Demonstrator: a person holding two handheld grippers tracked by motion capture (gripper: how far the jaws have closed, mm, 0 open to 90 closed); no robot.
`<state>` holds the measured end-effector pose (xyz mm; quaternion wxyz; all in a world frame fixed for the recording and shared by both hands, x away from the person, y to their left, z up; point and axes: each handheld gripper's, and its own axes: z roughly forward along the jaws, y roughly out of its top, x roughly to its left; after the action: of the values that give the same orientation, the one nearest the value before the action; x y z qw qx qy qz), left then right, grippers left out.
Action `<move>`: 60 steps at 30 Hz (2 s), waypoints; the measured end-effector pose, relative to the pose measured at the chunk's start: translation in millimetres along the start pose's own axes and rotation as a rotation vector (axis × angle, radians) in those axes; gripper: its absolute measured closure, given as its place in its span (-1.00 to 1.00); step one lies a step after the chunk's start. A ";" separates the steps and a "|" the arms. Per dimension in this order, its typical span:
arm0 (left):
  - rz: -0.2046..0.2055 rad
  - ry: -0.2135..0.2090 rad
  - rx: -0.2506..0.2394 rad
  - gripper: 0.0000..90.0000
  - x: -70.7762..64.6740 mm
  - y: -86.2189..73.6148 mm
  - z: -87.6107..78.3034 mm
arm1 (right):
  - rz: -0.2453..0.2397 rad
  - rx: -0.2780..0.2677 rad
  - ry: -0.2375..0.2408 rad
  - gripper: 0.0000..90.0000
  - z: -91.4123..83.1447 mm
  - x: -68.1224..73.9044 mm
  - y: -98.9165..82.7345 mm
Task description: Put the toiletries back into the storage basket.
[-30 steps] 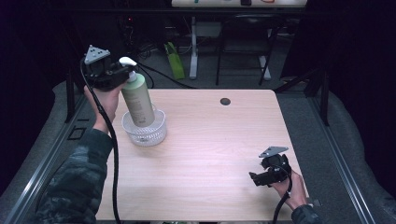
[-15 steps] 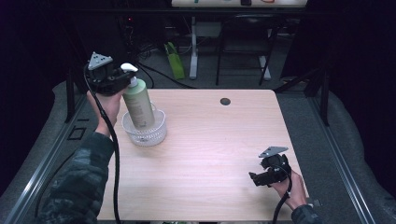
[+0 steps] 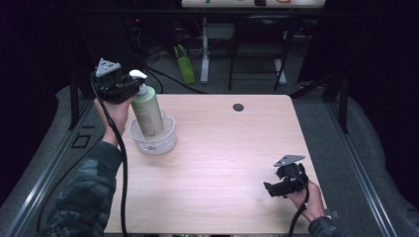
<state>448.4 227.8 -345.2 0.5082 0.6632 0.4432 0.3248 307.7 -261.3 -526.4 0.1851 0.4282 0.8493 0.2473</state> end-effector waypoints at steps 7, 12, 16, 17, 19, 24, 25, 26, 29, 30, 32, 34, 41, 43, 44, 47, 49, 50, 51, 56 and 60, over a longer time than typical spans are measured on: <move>-0.007 -0.001 0.011 0.51 0.3 -7.0 3.1 | -0.001 -0.001 0.000 -0.81 -0.2 -0.1 0.0; -0.011 0.000 0.021 0.51 1.3 -11.4 4.7 | 0.000 -0.002 -0.001 -0.81 -0.3 -0.2 0.0; -0.013 0.001 0.024 0.51 2.1 -14.5 5.5 | 0.000 -0.003 -0.001 -0.81 -0.8 -0.3 0.0; -0.010 0.001 0.025 0.51 2.1 -15.4 6.0 | 0.000 -0.002 0.000 -0.81 -0.7 -0.2 0.1; -0.010 0.002 0.030 0.51 2.4 -17.5 6.5 | 0.001 -0.002 0.002 -0.81 -0.2 0.1 0.2; -0.014 0.007 0.033 0.51 4.7 -20.9 8.3 | 0.000 -0.002 0.001 -0.81 -0.3 0.3 0.1; -0.014 0.010 0.033 0.51 4.9 -21.2 8.9 | 0.001 -0.002 0.001 -0.81 -0.4 0.2 0.1; -0.014 0.010 0.031 0.51 5.0 -21.7 9.5 | 0.001 -0.003 0.001 -0.81 -0.4 0.1 0.0; -0.007 0.010 0.044 0.51 3.8 -22.8 10.7 | 0.001 -0.002 0.003 -0.81 -0.2 0.4 0.1; -0.003 0.007 0.046 0.51 3.0 -23.3 10.9 | 0.002 -0.003 0.006 -0.81 -0.1 0.6 0.1; 0.001 0.007 0.046 0.51 1.3 -24.8 10.6 | 0.002 -0.003 0.006 -0.80 -0.1 0.8 0.1; -0.001 0.003 0.048 0.51 0.8 -27.1 10.9 | 0.001 -0.004 0.005 -0.80 -0.2 0.6 0.0; 0.008 0.000 0.073 0.51 0.5 -37.2 11.7 | -0.003 -0.005 0.006 -0.80 0.1 1.9 0.4; -0.003 0.002 0.081 0.51 1.3 -39.6 11.6 | -0.003 -0.004 0.006 -0.80 0.2 2.3 0.5; -0.006 0.004 0.076 0.51 1.5 -40.9 11.3 | -0.003 -0.004 0.006 -0.80 0.2 2.4 0.6; -0.006 0.002 0.086 0.51 1.9 -43.3 10.2 | -0.003 -0.004 0.006 -0.80 -0.1 2.7 0.6; -0.009 0.004 0.088 0.51 1.8 -44.7 9.5 | -0.004 -0.004 0.006 -0.80 -0.2 2.8 0.6; -0.008 0.004 0.088 0.51 1.8 -45.5 9.2 | -0.005 -0.005 0.006 -0.80 -0.2 2.8 0.6; -0.009 0.003 0.089 0.51 1.7 -46.3 9.1 | -0.004 -0.005 0.006 -0.80 -0.1 2.8 0.6; -0.011 0.006 0.106 0.51 2.6 -50.4 9.4 | -0.004 -0.005 0.006 -0.80 0.0 2.7 0.7; -0.021 0.002 0.112 0.50 3.9 -51.7 9.9 | -0.004 -0.005 0.008 -0.80 -0.1 2.0 0.5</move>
<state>445.3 232.2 -397.7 0.4734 0.6856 0.4679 0.2948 306.8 -259.5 -526.2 0.1834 0.4249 0.8502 0.2508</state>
